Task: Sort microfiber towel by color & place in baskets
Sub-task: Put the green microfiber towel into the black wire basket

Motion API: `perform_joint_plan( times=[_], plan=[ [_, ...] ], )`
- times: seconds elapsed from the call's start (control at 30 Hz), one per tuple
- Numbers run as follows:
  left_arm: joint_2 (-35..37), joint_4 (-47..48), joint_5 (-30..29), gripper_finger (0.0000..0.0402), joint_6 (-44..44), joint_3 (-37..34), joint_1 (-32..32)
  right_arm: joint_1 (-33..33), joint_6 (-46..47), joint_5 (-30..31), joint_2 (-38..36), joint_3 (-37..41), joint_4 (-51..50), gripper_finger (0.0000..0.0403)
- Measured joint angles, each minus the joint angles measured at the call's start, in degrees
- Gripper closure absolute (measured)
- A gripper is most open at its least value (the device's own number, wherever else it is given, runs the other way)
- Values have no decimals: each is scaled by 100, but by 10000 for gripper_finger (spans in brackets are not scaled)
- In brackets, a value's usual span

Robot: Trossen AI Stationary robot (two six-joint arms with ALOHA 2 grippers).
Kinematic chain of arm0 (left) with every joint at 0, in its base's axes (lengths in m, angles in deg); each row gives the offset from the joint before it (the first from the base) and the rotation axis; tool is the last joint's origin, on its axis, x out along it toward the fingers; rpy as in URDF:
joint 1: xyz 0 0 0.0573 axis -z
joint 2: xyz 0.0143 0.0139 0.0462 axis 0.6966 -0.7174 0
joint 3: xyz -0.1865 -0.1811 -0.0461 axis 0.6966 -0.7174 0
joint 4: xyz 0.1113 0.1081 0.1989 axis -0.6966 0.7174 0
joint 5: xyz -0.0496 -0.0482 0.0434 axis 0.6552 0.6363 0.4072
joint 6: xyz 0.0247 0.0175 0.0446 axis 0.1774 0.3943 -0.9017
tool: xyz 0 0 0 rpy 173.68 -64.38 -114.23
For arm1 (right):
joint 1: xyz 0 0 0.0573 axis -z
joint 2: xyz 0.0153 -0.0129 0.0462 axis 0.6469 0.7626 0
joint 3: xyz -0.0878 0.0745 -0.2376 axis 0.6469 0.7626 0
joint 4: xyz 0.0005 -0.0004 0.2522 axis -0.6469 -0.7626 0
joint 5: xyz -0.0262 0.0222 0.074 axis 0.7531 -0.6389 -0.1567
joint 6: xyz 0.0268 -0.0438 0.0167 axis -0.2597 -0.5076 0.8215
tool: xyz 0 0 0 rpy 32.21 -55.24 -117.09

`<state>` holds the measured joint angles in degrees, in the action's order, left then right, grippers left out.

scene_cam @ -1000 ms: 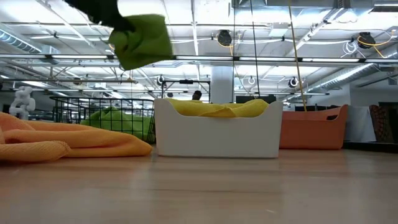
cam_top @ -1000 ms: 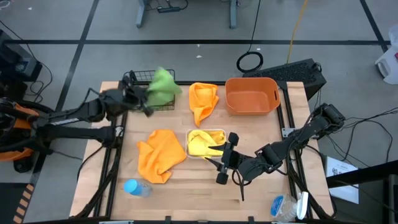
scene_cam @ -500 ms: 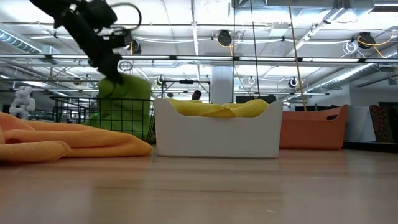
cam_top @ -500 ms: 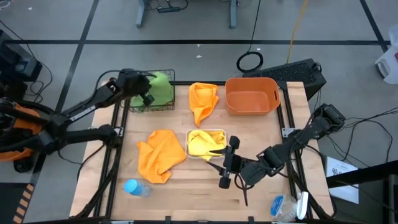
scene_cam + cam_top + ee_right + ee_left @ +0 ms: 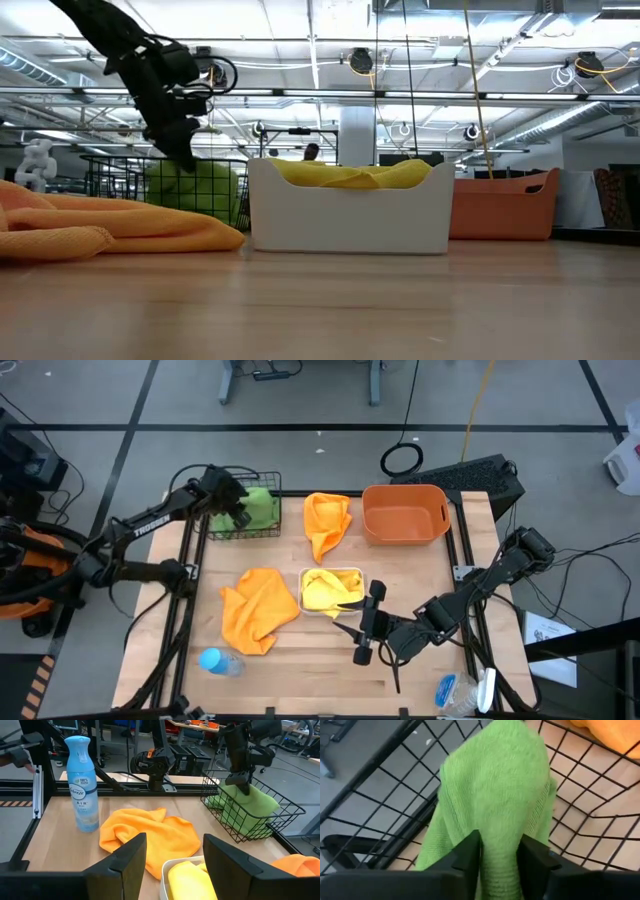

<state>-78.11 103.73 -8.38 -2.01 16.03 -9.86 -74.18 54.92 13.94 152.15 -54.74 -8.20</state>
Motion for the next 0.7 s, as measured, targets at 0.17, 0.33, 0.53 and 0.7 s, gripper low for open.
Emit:
perform_joint_plan(
  times=[0.17,0.33,0.53,0.7],
  plan=[
    [190,1,-273,209,133,0,2,0,0,0,0,2,-2,215],
    [626,-13,-318,144,138,0,75,0,0,4,0,2,-2,215],
    [1214,-36,-210,132,112,0,297,17,-8,33,0,2,0,215],
    [1168,-36,331,194,85,4,503,17,-16,33,0,9,0,215]
  ],
)
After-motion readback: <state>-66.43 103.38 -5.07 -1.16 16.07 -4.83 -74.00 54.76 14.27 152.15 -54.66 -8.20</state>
